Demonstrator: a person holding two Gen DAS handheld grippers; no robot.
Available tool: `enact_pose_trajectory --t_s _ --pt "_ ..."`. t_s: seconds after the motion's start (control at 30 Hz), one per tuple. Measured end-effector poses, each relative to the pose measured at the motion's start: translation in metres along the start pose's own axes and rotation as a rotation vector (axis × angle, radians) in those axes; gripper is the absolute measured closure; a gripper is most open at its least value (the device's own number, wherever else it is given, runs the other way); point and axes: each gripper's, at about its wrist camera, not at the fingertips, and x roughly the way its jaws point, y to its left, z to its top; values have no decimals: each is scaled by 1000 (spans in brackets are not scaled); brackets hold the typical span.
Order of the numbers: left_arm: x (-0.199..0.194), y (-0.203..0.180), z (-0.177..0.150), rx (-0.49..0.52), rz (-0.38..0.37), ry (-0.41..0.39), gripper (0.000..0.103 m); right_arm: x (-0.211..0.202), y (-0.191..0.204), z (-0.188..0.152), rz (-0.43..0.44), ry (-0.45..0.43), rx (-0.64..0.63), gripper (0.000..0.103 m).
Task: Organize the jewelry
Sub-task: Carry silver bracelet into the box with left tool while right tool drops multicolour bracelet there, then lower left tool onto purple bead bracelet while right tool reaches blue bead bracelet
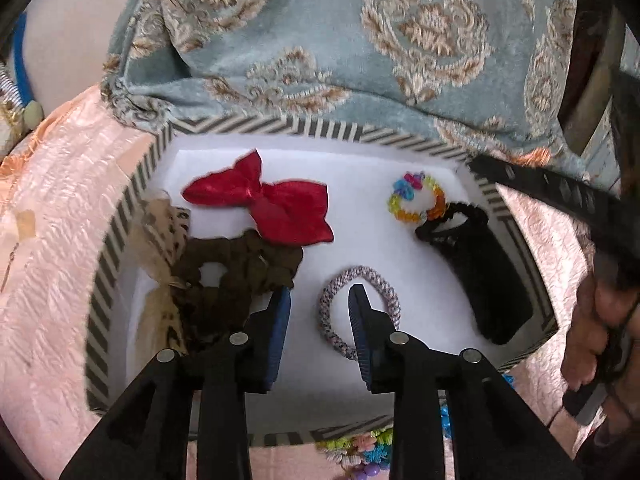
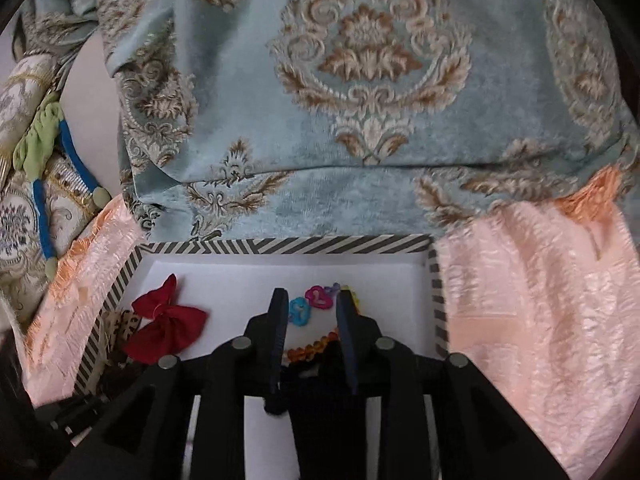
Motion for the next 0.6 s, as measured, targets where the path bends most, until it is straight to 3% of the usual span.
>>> enact_pose_trajectory --t_s 0.23,0.37,0.5,0.6 --pt "-42 11 -13 20 18 -86 89 -77 3 -51 17 -99 -18 78" --pt "-64 30 -42 -15 9 -114 89 -116 -5 -95 46 -136 4 78" --pt "-66 42 -73 -87 -31 -43 89 -129 -16 -132 17 -73 26 78" --pt "-67 30 -85 -55 -32 -23 89 -125 -21 -148 6 -14 55 78"
